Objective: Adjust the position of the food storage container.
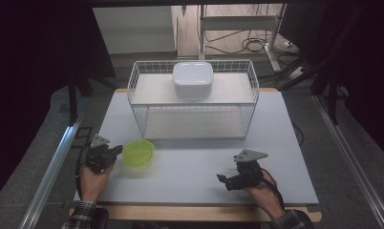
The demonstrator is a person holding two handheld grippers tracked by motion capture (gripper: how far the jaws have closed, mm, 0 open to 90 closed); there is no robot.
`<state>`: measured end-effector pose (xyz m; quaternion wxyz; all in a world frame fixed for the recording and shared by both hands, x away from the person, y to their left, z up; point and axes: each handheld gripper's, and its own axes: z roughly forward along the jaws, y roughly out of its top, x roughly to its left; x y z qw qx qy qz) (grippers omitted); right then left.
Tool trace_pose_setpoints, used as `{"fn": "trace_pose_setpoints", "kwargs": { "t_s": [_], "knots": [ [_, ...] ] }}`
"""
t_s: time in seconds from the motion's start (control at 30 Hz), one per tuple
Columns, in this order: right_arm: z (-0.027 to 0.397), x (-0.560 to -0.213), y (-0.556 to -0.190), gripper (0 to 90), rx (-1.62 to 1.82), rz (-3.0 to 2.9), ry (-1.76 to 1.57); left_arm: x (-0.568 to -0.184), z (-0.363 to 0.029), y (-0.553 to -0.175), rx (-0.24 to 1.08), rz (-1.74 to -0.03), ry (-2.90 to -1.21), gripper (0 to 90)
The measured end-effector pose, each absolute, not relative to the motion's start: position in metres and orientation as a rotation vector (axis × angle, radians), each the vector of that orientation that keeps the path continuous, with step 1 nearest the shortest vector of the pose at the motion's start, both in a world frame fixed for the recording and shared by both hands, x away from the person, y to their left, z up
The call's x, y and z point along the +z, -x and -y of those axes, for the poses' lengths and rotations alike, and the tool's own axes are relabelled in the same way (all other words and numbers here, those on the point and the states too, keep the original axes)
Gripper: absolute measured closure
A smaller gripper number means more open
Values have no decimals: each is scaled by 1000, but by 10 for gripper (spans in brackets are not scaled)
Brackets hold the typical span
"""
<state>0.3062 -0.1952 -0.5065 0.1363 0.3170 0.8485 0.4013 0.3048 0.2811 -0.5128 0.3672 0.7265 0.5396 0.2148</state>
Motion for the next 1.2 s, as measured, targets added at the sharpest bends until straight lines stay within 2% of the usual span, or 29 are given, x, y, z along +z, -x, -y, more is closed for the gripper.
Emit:
{"fn": "trace_pose_setpoints", "kwargs": {
  "t_s": [0.67, 1.13, 1.2],
  "knots": [
    [193, -510, -306, 44, 1128, -2477, -906, -514, -247, -311, 489, -1325, -1896, 899],
    [192, -510, -307, 44, 1122, -2481, -904, -513, -212, -313, 411, -1250, -1923, 900],
    [192, -510, -307, 44, 1119, -2483, -904, -513, -203, -312, 367, -1229, -1922, 900]
  ]
}}
